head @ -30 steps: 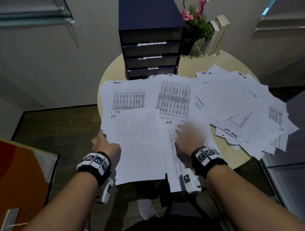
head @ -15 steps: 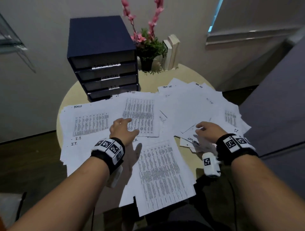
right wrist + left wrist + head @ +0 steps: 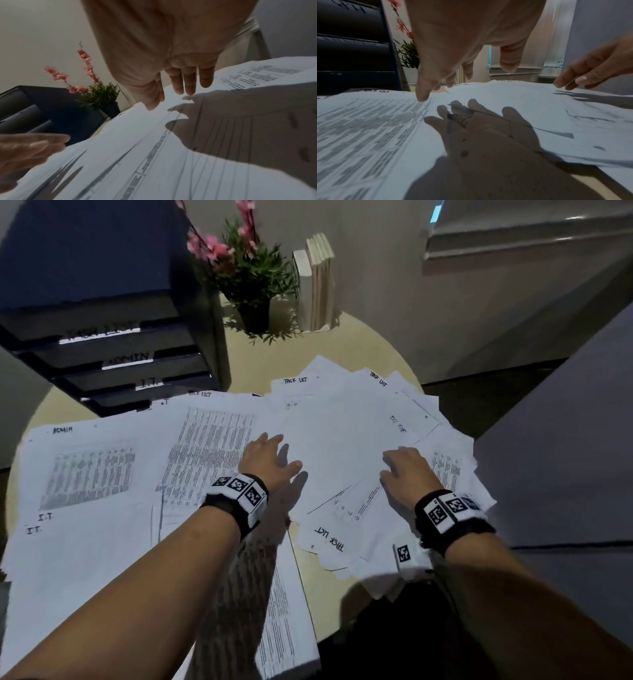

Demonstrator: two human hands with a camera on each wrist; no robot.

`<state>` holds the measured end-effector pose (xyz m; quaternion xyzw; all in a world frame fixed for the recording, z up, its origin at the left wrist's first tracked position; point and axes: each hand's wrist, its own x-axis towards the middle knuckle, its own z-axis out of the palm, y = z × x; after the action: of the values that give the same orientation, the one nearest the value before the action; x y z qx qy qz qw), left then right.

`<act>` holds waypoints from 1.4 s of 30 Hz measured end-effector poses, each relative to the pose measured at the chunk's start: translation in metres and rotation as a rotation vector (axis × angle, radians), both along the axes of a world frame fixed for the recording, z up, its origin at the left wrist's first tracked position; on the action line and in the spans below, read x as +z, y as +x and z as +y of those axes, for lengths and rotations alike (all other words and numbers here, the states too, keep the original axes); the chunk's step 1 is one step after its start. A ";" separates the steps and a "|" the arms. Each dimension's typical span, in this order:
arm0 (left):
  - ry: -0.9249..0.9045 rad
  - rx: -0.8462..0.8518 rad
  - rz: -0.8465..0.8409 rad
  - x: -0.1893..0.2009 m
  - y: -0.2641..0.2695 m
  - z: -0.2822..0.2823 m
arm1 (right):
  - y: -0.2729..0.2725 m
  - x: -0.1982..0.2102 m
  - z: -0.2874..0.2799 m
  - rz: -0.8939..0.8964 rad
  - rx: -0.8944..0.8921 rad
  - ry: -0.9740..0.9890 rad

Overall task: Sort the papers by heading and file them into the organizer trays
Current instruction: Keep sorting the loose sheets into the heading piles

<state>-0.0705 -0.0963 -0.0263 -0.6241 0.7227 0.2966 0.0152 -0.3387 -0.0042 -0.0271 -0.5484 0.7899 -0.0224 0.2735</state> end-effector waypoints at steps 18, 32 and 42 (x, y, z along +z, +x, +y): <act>0.091 -0.024 -0.324 -0.010 -0.059 -0.051 | -0.037 -0.004 -0.015 -0.132 0.012 -0.076; 0.056 -0.010 -0.188 -0.002 -0.062 -0.050 | -0.040 -0.010 -0.043 -0.505 -0.652 -0.442; -0.163 0.026 -0.159 0.007 -0.073 -0.006 | -0.037 -0.004 -0.043 -0.568 -0.693 -0.336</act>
<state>-0.1436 -0.1024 -0.0197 -0.6542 0.7328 0.1863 0.0178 -0.3756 -0.0474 -0.0309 -0.2616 0.8057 -0.3884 0.3626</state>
